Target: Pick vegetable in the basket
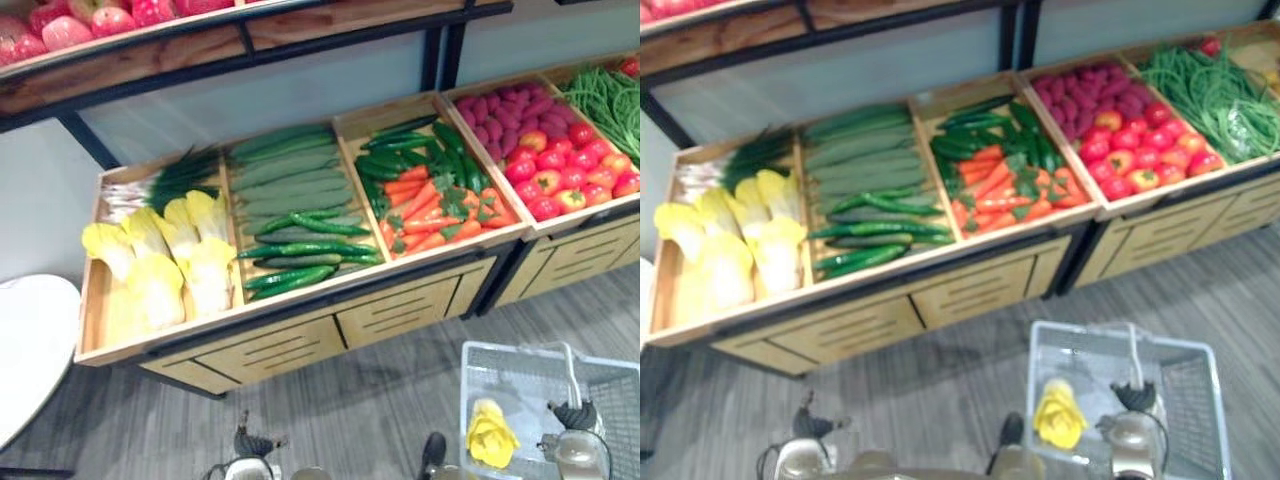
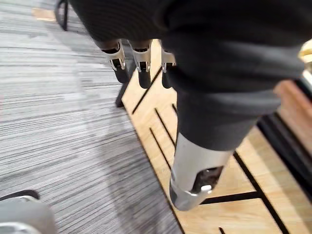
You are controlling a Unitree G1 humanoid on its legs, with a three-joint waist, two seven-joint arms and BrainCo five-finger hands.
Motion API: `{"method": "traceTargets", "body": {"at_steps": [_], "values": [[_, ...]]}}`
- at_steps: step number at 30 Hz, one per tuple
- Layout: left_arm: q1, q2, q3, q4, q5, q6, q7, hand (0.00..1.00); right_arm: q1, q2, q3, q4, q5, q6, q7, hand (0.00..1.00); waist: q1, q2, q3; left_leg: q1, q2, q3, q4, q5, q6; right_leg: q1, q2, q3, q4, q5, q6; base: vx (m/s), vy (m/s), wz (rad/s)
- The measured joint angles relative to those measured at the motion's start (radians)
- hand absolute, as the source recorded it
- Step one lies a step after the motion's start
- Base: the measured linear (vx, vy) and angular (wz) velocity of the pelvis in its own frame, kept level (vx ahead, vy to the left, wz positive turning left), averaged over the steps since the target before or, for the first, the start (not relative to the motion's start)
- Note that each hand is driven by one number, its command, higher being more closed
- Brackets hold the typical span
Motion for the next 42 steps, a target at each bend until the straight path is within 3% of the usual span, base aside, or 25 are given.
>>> {"method": "traceTargets", "body": {"at_steps": [2,5,8,11,16,20,24,25,30,42], "values": [[-0.002,0.001,-0.018,-0.033,0.002,-0.015,-0.003,0.0,0.0,0.0,-0.023,0.004,0.014,0.0,0.0,1.0,-0.001,0.0,0.0,0.003,-0.036,-0.005,-0.094,-0.069,-0.017,-0.001,-0.002,0.013,-0.021,0.001,0.002,0.0,0.017,0.11],[0.01,0.002,-0.019,-0.075,0.002,-0.03,-0.003,0.0,-0.001,-0.002,-0.026,0.012,0.023,0.001,-0.008,1.0,0.004,0.011,0.0,0.008,-0.101,-0.038,-0.263,-0.095,-0.028,-0.005,0.013,0.038,-0.027,0.016,0.023,-0.01,0.106,-0.04],[0.046,0.016,-0.016,-0.084,0.002,-0.024,-0.001,0.0,-0.008,0.024,0.005,-0.012,0.023,-0.002,-0.01,1.0,0.027,0.026,0.001,0.024,-0.116,-0.04,-0.274,-0.091,-0.003,0.01,0.036,0.058,-0.056,0.024,0.03,0.05,0.091,-0.62],[0.045,0.01,-0.018,-0.087,0.005,-0.023,-0.002,0.0,0.014,0.026,0.017,-0.038,0.022,-0.001,-0.01,1.0,0.019,0.005,0.02,0.049,-0.154,-0.026,-0.26,-0.111,0.015,0.016,0.011,0.101,-0.057,0.074,0.029,0.07,0.1,-0.14],[0.028,0.0,-0.022,-0.052,0.013,-0.023,-0.002,0.0,0.012,0.027,0.058,-0.052,0.019,-0.002,-0.01,1.0,0.022,-0.003,0.023,0.077,-0.157,0.011,-0.246,-0.142,0.026,0.016,0.017,0.153,-0.062,0.102,0.029,0.13,0.068,-0.28],[-0.036,0.004,-0.042,0.034,0.013,-0.024,-0.003,0.0,0.004,0.027,0.059,-0.041,0.022,-0.003,-0.01,1.0,0.015,-0.003,0.016,0.082,-0.169,-0.034,-0.248,-0.146,0.029,0.015,0.014,0.161,-0.057,0.102,0.029,0.16,0.062,-0.09],[-0.054,0.028,-0.08,0.06,0.042,-0.023,-0.013,0.0,-0.019,0.033,0.061,-0.007,0.058,-0.009,-0.01,1.0,0.007,-0.031,0.012,0.09,-0.18,-0.034,-0.248,-0.149,0.035,0.016,0.005,0.164,-0.057,0.102,0.029,0.07,0.075,-0.09],[-0.073,0.072,-0.097,0.175,0.043,-0.02,-0.013,0.0,-0.02,0.051,0.092,0.035,0.106,-0.012,-0.014,1.0,-0.005,-0.06,0.002,0.124,-0.199,-0.061,-0.285,-0.168,0.045,0.017,-0.004,0.165,-0.064,0.11,0.041,0.0,0.0,0.0],[-0.073,0.072,-0.094,0.176,0.043,-0.02,-0.013,0.0,-0.017,0.051,0.092,0.036,0.106,-0.012,-0.014,1.0,-0.009,-0.065,0.002,0.125,-0.198,-0.054,-0.284,-0.169,0.045,0.013,-0.003,0.173,-0.064,0.112,0.043,0.0,0.0,-0.04],[-0.068,0.08,0.094,0.196,-0.013,0.008,-0.02,0.0,0.001,0.092,0.082,0.032,0.165,-0.036,0.033,1.0,-0.037,-0.077,0.009,0.141,-0.161,0.022,-0.312,-0.161,0.03,-0.01,0.016,0.195,-0.05,0.106,0.037,0.0,-0.012,-0.12]]}}
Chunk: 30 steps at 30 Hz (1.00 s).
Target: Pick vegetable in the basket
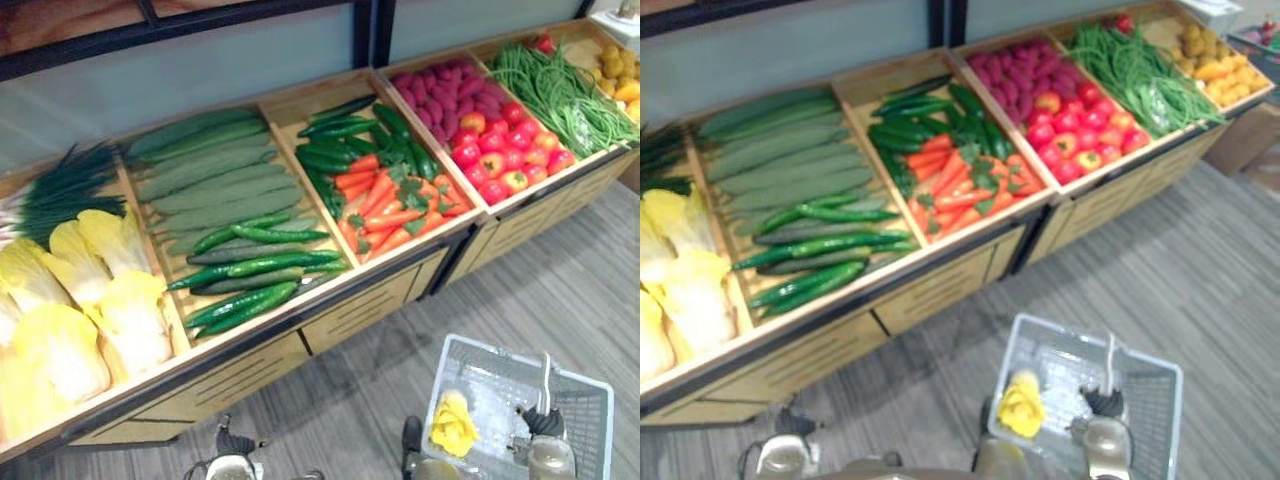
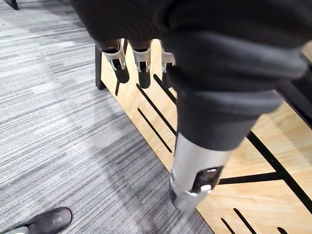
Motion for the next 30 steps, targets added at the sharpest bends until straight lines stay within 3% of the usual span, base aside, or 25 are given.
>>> {"method": "traceTargets", "body": {"at_steps": [3,5,8,9,10,13,14,18,20,22,24,25,27,29,30], "values": [[0.001,0.0,0.014,0.003,-0.035,0.006,0.004,0.0,-0.012,0.001,0.002,0.0,0.011,0.0,0.001,1.0,-0.001,0.003,0.005,0.003,0.019,0.002,-0.004,0.006,-0.009,-0.034,0.01,-0.004,0.081,-0.046,-0.014,0.0,-0.032,0.04],[0.008,-0.002,0.042,0.013,-0.036,0.011,0.007,0.0,-0.018,0.001,0.003,-0.001,0.011,0.0,0.0,1.0,-0.004,0.001,0.008,0.014,0.037,0.002,0.002,0.002,-0.021,-0.074,0.013,-0.011,0.199,-0.121,-0.024,0.01,-0.078,0.06],[0.038,-0.001,0.099,0.017,-0.036,0.02,0.009,0.0,-0.006,0.002,0.018,-0.02,0.011,-0.003,-0.004,1.0,-0.009,0.003,0.012,0.018,0.104,0.011,0.108,-0.065,-0.079,-0.114,0.032,-0.037,0.402,-0.279,-0.057,0.03,-0.156,0.01],[0.046,-0.001,0.11,0.017,-0.036,0.023,0.009,0.0,-0.001,0.003,0.022,-0.027,0.011,-0.007,-0.004,1.0,-0.01,0.003,0.012,0.016,0.119,0.017,0.137,-0.068,-0.084,-0.116,0.039,-0.04,0.422,-0.299,-0.061,0.07,-0.247,0.01],[0.054,-0.002,0.12,0.019,-0.036,0.031,0.009,0.0,0.006,0.001,0.027,-0.044,0.01,-0.01,-0.004,1.0,-0.009,-0.001,0.014,-0.024,0.142,0.039,0.254,-0.064,-0.089,-0.106,0.052,-0.042,0.427,-0.318,-0.075,0.09,-0.252,-0.06],[0.074,-0.03,0.12,0.019,-0.036,0.04,0.007,0.0,0.006,-0.007,0.027,-0.065,0.009,-0.012,-0.009,1.0,-0.002,-0.003,0.025,-0.142,0.201,0.052,0.56,0.05,-0.046,-0.037,0.074,-0.008,0.39,-0.325,-0.089,0.12,-0.253,-0.29],[0.077,-0.06,0.112,0.02,-0.036,0.039,0.007,0.0,0.004,-0.02,0.025,-0.065,0.009,-0.011,-0.012,1.0,0.018,-0.007,0.033,-0.177,0.165,0.015,0.594,0.014,-0.052,-0.007,0.072,0.03,0.364,-0.326,-0.093,0.13,-0.184,-0.49],[0.087,-0.09,0.102,0.018,-0.036,0.037,0.007,0.0,-0.008,-0.032,0.014,-0.064,0.008,-0.003,-0.013,1.0,0.027,0.024,0.039,-0.255,0.063,0.02,0.467,-0.025,-0.048,0.039,0.075,0.092,0.296,-0.318,-0.1,0.13,-0.047,-0.54],[0.093,-0.09,0.102,0.017,-0.034,0.037,0.007,0.0,-0.008,-0.034,0.01,-0.064,0.007,0.006,-0.014,1.0,0.042,0.043,0.038,-0.265,0.034,0.053,0.318,-0.003,-0.026,0.063,0.094,0.122,0.259,-0.302,-0.095,0.26,0.046,-0.61],[0.109,-0.096,0.102,0.017,-0.032,0.037,0.007,0.0,-0.01,-0.047,0.01,-0.064,0.006,0.015,-0.017,1.0,0.047,0.073,0.033,-0.253,0.004,0.053,0.131,0.083,0.015,0.095,0.126,0.155,0.239,-0.302,-0.087,0.33,0.091,-0.62],[0.11,-0.096,0.104,0.018,-0.026,0.038,0.007,0.0,-0.015,-0.045,0.01,-0.063,0.005,0.021,-0.02,1.0,0.063,0.08,0.027,-0.228,-0.007,0.049,0.106,0.15,0.09,0.098,0.129,0.186,0.263,-0.329,-0.066,0.29,0.082,-0.54],[0.103,-0.099,0.097,0.012,-0.025,0.036,0.007,0.0,-0.01,-0.045,0.009,-0.072,0.003,0.022,-0.023,1.0,0.061,0.065,0.026,-0.211,-0.025,0.057,0.09,0.137,0.1,0.091,0.107,0.173,0.3,-0.351,-0.037,0.37,0.127,-0.3],[0.097,-0.097,0.055,0.016,-0.017,0.035,0.002,0.0,-0.012,-0.042,0.009,-0.081,-0.032,0.024,-0.032,1.0,0.05,0.046,0.037,-0.149,-0.054,0.067,0.053,0.108,0.109,0.015,0.068,0.145,0.537,-0.398,0.027,0.32,0.149,-0.08],[0.098,-0.078,0.002,0.015,-0.017,0.037,0.002,0.0,-0.012,-0.036,0.012,-0.086,-0.033,0.024,-0.039,1.0,0.039,0.036,0.042,-0.093,-0.068,0.062,0.049,0.087,0.121,-0.093,0.023,0.112,0.831,-0.359,0.127,0.25,0.105,0.15],[0.096,-0.066,-0.019,0.015,-0.016,0.039,0.002,0.0,-0.01,-0.035,0.011,-0.086,-0.032,0.025,-0.04,1.0,0.033,0.031,0.043,-0.066,-0.072,0.048,0.052,0.075,0.127,-0.123,0.003,0.104,0.928,-0.356,0.135,0.32,0.003,0.69]]}}
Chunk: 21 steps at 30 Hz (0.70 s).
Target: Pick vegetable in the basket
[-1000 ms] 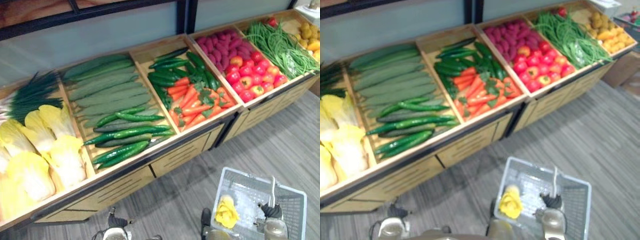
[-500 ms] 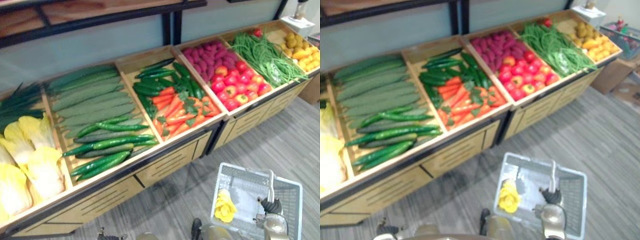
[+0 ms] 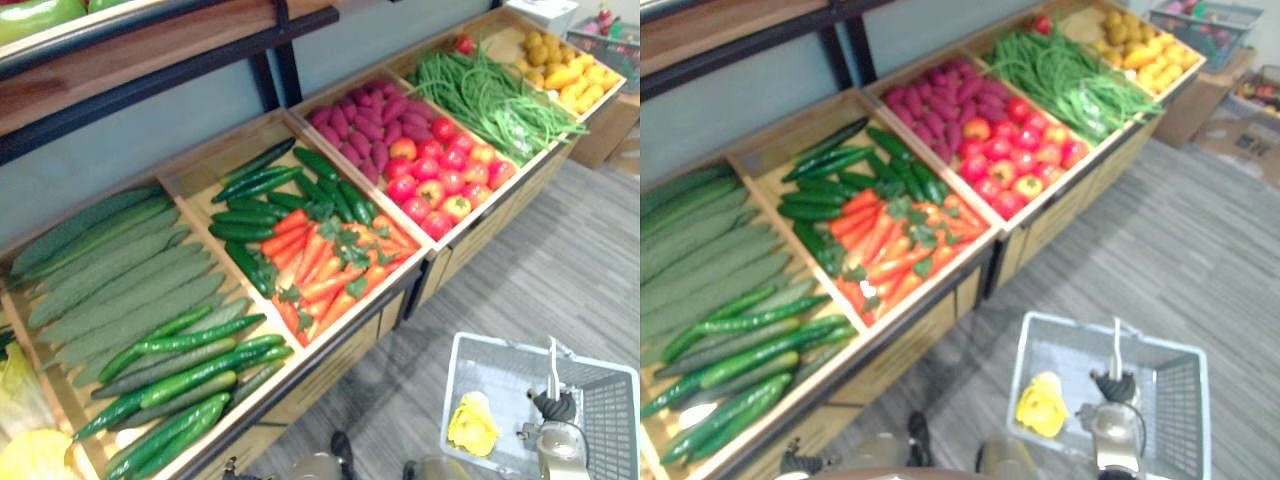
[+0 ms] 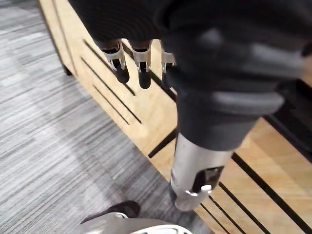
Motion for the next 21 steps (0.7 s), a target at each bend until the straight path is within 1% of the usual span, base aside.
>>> {"method": "traceTargets", "body": {"at_steps": [1,2,3,4,5,6,7,8,9,10,11,12,13,14,15,17,18,19,21], "values": [[-0.003,0.009,-0.017,-0.001,0.0,0.006,0.0,0.0,0.007,0.0,0.0,0.0,0.0,0.001,-0.005,1.0,-0.012,-0.005,-0.001,0.027,-0.002,-0.038,-0.003,-0.006,0.001,-0.022,-0.046,-0.032,0.047,-0.017,-0.03,0.33,-0.028,0.86],[-0.004,0.008,-0.017,-0.002,0.0,0.006,0.002,0.0,0.005,0.0,0.0,0.0,0.0,0.001,-0.009,1.0,-0.016,-0.005,-0.001,0.038,0.001,-0.061,-0.01,-0.004,0.0,-0.027,-0.081,-0.062,0.022,-0.032,-0.056,0.27,-0.05,0.83],[-0.004,0.008,-0.016,-0.002,-0.001,0.006,0.004,0.0,0.003,0.0,0.0,0.0,0.0,0.002,-0.009,1.0,-0.018,-0.005,-0.001,0.04,0.006,-0.075,-0.01,-0.004,-0.001,-0.028,-0.104,-0.083,-0.011,-0.039,-0.068,0.21,-0.092,0.62],[-0.004,0.006,-0.014,-0.005,-0.002,0.007,0.005,0.0,0.0,0.001,0.0,0.0,0.0,0.002,-0.008,1.0,-0.014,-0.005,-0.001,0.04,0.021,-0.098,-0.009,-0.002,-0.004,-0.025,-0.135,-0.106,-0.104,-0.045,-0.08,0.26,-0.229,0.69],[-0.006,0.007,-0.013,-0.01,-0.006,0.007,0.009,0.0,-0.011,0.007,0.001,0.0,-0.001,0.002,-0.008,1.0,-0.013,-0.005,-0.001,0.032,0.043,-0.13,-0.009,0.008,-0.024,-0.009,-0.15,-0.095,-0.269,-0.037,-0.08,0.24,-0.279,0.68],[-0.01,0.008,-0.013,-0.011,-0.01,0.006,0.012,0.0,-0.015,0.007,0.001,0.0,-0.001,0.002,-0.008,1.0,-0.012,-0.005,-0.001,0.029,0.052,-0.143,-0.01,0.009,-0.036,0.0,-0.152,-0.08,-0.342,-0.032,-0.074,0.18,-0.283,0.61],[-0.015,0.008,-0.013,-0.011,-0.011,0.006,0.014,0.0,-0.018,0.008,0.001,0.0,-0.001,0.002,-0.008,1.0,-0.012,-0.006,-0.001,0.027,0.062,-0.16,-0.01,0.006,-0.057,0.011,-0.154,-0.061,-0.407,-0.023,-0.075,0.13,-0.301,0.59],[-0.026,0.014,-0.014,-0.015,-0.012,0.003,0.024,0.0,-0.015,0.016,-0.003,0.0,-0.001,0.002,-0.009,1.0,-0.004,-0.029,-0.014,0.013,0.071,-0.193,-0.015,0.0,-0.102,0.013,-0.164,0.012,-0.511,0.046,-0.075,0.13,-0.332,0.61],[-0.031,0.022,-0.013,-0.018,-0.012,0.003,0.029,0.0,-0.013,0.022,-0.003,0.0,-0.001,0.002,-0.01,1.0,-0.001,-0.044,-0.02,0.007,0.071,-0.211,-0.016,-0.002,-0.122,0.015,-0.172,0.041,-0.534,0.078,-0.075,0.16,-0.496,0.84],[-0.038,0.047,-0.012,-0.023,-0.013,0.0,0.034,0.0,-0.007,0.044,-0.006,0.0,-0.001,0.002,-0.009,1.0,0.0,-0.087,-0.033,0.0,0.067,-0.244,-0.016,-0.008,-0.168,0.04,-0.187,0.064,-0.582,0.128,-0.022,0.11,-0.455,0.65],[-0.054,0.039,-0.004,-0.008,-0.013,0.002,0.038,0.0,-0.009,0.039,-0.014,0.013,-0.001,0.004,-0.009,1.0,0.006,-0.065,-0.029,0.003,0.092,-0.264,-0.014,-0.011,-0.194,0.049,-0.169,0.039,-0.576,0.109,0.001,0.09,-0.556,0.63],[-0.048,0.001,-0.002,-0.012,-0.017,-0.002,0.042,0.0,-0.01,0.032,-0.024,0.017,-0.001,0.01,-0.01,1.0,0.011,-0.02,-0.044,-0.007,0.158,-0.262,-0.02,0.002,-0.209,0.07,-0.108,-0.008,-0.607,0.112,-0.032,0.08,-0.584,0.44],[-0.042,-0.032,-0.002,-0.019,-0.019,-0.003,0.043,0.0,-0.011,0.03,-0.04,0.014,-0.001,0.01,-0.011,1.0,0.006,0.02,-0.052,-0.005,0.21,-0.264,-0.032,0.018,-0.221,0.092,-0.058,-0.043,-0.62,0.107,-0.054,0.07,-0.531,0.39],[-0.039,-0.04,0.0,-0.025,-0.019,-0.004,0.044,0.0,-0.009,0.029,-0.04,0.014,-0.001,0.01,-0.011,1.0,0.007,0.03,-0.054,-0.002,0.23,-0.264,-0.041,0.033,-0.231,0.099,-0.04,-0.055,-0.623,0.106,-0.065,0.07,-0.469,0.34],[-0.032,-0.049,0.007,-0.046,-0.019,-0.006,0.046,0.0,-0.009,0.027,-0.04,0.014,-0.001,0.01,-0.011,1.0,0.008,0.039,-0.059,-0.003,0.257,-0.266,-0.059,0.065,-0.238,0.111,-0.011,-0.076,-0.638,0.107,-0.083,0.03,-0.267,0.23],[-0.029,-0.058,0.014,-0.08,-0.02,-0.008,0.049,0.0,-0.011,0.016,-0.04,0.014,-0.002,0.009,-0.012,1.0,0.01,0.04,-0.059,-0.026,0.278,-0.267,-0.064,0.104,-0.233,0.119,0.015,-0.103,-0.671,0.117,-0.101,0.02,-0.258,0.65],[-0.025,-0.074,0.005,-0.15,-0.02,-0.01,0.084,0.0,0.018,0.004,-0.106,0.037,0.004,0.009,-0.049,1.0,0.007,0.04,-0.061,-0.073,0.251,-0.263,-0.059,0.131,-0.222,0.154,-0.009,-0.185,-0.701,0.127,-0.105,0.02,-0.116,1.06],[-0.023,-0.072,0.004,-0.162,-0.02,-0.011,0.087,0.0,0.018,0.006,-0.119,0.042,0.004,0.009,-0.052,1.0,0.008,0.048,-0.065,-0.073,0.24,-0.263,-0.061,0.131,-0.222,0.167,-0.019,-0.188,-0.714,0.134,-0.096,0.03,0.038,0.97],[-0.022,-0.067,0.003,-0.162,-0.02,-0.011,0.089,0.0,0.017,0.008,-0.118,0.042,0.004,0.009,-0.052,1.0,0.008,0.044,-0.064,-0.072,0.223,-0.255,-0.072,0.131,-0.222,0.17,-0.033,-0.185,-0.737,0.151,-0.085,-0.02,0.123,0.07]]}}
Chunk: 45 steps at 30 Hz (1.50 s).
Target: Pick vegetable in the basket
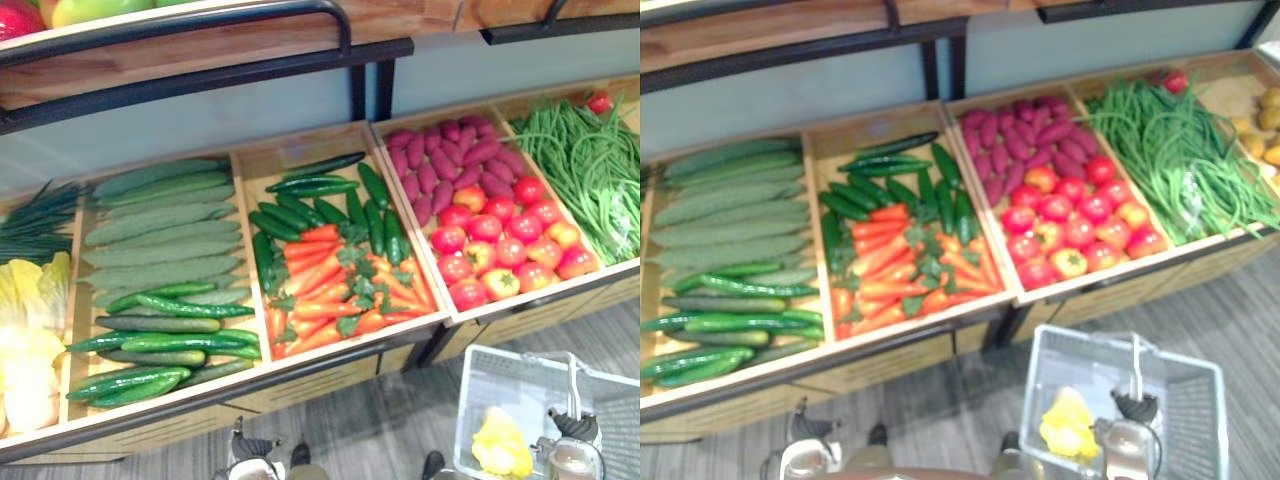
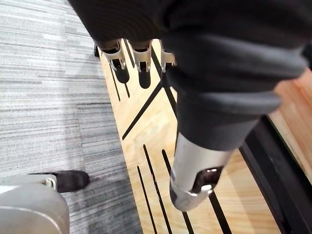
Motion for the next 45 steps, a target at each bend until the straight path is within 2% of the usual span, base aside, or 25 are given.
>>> {"method": "traceTargets", "body": {"at_steps": [4,8,14,16,18,22,29,32,34,37,40,45], "values": [[0.008,0.009,-0.009,-0.032,0.004,0.001,0.005,0.0,0.007,0.008,-0.034,0.001,0.0,0.0,0.0,1.0,0.0,0.001,-0.001,0.003,-0.02,0.021,-0.031,-0.002,0.0,0.013,-0.014,0.002,-0.058,0.043,0.015,-0.05,0.099,0.01],[0.078,0.022,-0.01,-0.212,0.056,-0.001,0.035,0.0,0.039,0.007,-0.094,0.004,0.001,-0.002,0.0,1.0,0.0,-0.013,-0.009,0.02,-0.037,0.035,-0.056,-0.003,0.005,0.037,-0.025,0.003,-0.111,0.071,0.024,-0.04,0.045,-0.03],[0.219,0.034,-0.038,-0.509,0.145,0.006,0.038,0.0,0.078,0.008,-0.137,0.028,0.018,-0.008,0.001,1.0,0.005,-0.007,-0.02,0.019,-0.046,0.043,-0.063,-0.001,0.01,0.038,-0.034,0.003,-0.116,0.078,0.031,0.0,0.0,0.0],[0.25,0.037,-0.063,-0.672,0.202,-0.026,0.039,0.0,0.08,0.009,-0.16,0.059,0.041,-0.009,0.002,1.0,0.031,-0.011,-0.026,0.026,-0.046,0.048,-0.074,0.002,0.012,0.047,-0.035,0.002,-0.121,0.085,0.03,0.0,0.0,0.0],[0.258,0.037,-0.073,-0.76,0.218,-0.06,0.039,0.0,0.074,0.009,-0.159,0.08,0.045,-0.01,0.002,1.0,0.038,-0.014,-0.047,0.029,-0.046,0.052,-0.076,0.005,0.008,0.048,-0.034,0.003,-0.121,0.086,0.03,0.05,-0.016,-0.01],[0.268,0.033,-0.098,-0.857,0.247,-0.096,0.039,0.0,0.074,0.009,-0.16,0.085,0.049,-0.011,0.006,1.0,0.051,-0.016,-0.06,0.04,-0.045,0.051,-0.085,0.005,0.008,0.061,-0.035,-0.005,-0.121,0.086,0.03,0.05,-0.014,0.03],[0.301,0.016,-0.098,-1.025,0.248,-0.102,0.034,0.0,0.041,0.01,-0.154,0.085,0.056,-0.011,0.006,1.0,0.058,-0.02,-0.059,0.035,-0.051,0.026,-0.069,-0.003,0.008,0.088,-0.046,-0.044,-0.12,0.084,0.031,0.01,-0.003,0.14],[0.279,0.046,-0.101,-1.035,0.282,-0.095,0.025,0.0,0.009,0.008,-0.13,0.084,0.055,-0.011,0.006,1.0,0.058,-0.021,-0.059,0.034,-0.047,0.036,-0.069,-0.009,0.006,0.087,-0.045,-0.045,-0.117,0.082,0.031,-0.02,-0.006,0.01],[0.227,0.111,-0.111,-1.011,0.329,-0.087,0.018,0.0,0.001,0.005,-0.078,0.084,0.05,-0.012,0.01,1.0,0.058,-0.023,-0.06,0.035,-0.038,0.06,-0.074,-0.003,0.01,0.081,-0.04,-0.036,-0.119,0.076,0.032,-0.03,-0.024,-0.07],[0.158,0.175,-0.116,-0.915,0.377,-0.08,0.018,0.0,-0.01,0.003,-0.066,0.084,0.037,-0.012,0.018,1.0,0.055,-0.026,-0.062,0.04,-0.035,0.077,-0.085,0.004,0.012,0.072,-0.036,-0.02,-0.124,0.078,0.035,0.0,-0.016,-0.14],[0.098,0.245,-0.118,-0.777,0.441,-0.074,0.014,0.0,-0.007,-0.015,-0.037,0.084,0.036,-0.012,0.023,1.0,0.035,-0.03,-0.067,0.056,-0.038,0.088,-0.105,0.023,0.008,0.058,-0.036,-0.002,-0.124,0.084,0.03,0.06,-0.01,-0.12],[0.064,0.329,-0.129,-0.659,0.49,-0.066,-0.01,0.0,-0.006,-0.021,-0.028,0.084,0.033,-0.016,0.025,1.0,0.01,-0.042,-0.075,0.059,-0.045,0.107,-0.11,0.019,0.006,0.043,-0.04,0.024,-0.129,0.085,0.031,0.08,0.005,-0.15]]}}
